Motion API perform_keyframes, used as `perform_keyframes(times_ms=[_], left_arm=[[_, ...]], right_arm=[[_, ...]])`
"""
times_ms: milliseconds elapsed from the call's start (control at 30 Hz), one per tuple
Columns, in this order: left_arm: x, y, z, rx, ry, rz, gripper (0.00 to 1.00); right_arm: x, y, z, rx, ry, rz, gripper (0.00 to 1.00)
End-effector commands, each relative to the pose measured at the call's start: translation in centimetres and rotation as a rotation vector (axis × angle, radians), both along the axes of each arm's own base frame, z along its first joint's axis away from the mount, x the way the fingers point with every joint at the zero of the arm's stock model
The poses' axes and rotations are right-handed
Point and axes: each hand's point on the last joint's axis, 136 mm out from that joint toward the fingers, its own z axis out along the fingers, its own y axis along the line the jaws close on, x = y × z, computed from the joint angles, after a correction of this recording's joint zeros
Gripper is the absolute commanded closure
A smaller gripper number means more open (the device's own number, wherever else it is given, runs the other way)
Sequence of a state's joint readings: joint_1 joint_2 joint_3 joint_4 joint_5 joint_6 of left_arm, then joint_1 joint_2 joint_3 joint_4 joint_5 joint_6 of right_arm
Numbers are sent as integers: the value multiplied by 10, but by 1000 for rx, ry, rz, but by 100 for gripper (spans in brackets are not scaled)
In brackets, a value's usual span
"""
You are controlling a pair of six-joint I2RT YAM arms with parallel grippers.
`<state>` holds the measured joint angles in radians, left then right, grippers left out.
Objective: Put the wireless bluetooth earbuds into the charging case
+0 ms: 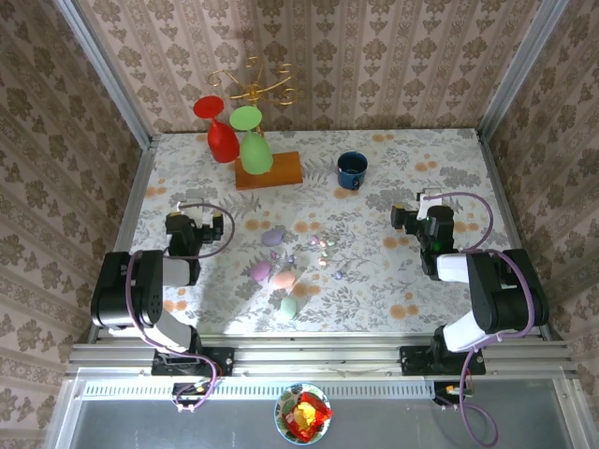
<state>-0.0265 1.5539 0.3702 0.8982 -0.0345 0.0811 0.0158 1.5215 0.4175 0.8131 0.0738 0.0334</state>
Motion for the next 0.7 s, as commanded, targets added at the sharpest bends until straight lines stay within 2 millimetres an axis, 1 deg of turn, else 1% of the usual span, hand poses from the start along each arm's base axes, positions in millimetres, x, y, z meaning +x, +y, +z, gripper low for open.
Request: perform_keyframes(times_ms=[0, 667], left_arm=[[8, -2, 12, -9, -40, -6, 0], [8, 0, 12, -17, -40, -1, 0]], right_arm=[[0, -2, 2, -2, -23, -19, 0], [0, -2, 2, -2, -20, -20, 0]])
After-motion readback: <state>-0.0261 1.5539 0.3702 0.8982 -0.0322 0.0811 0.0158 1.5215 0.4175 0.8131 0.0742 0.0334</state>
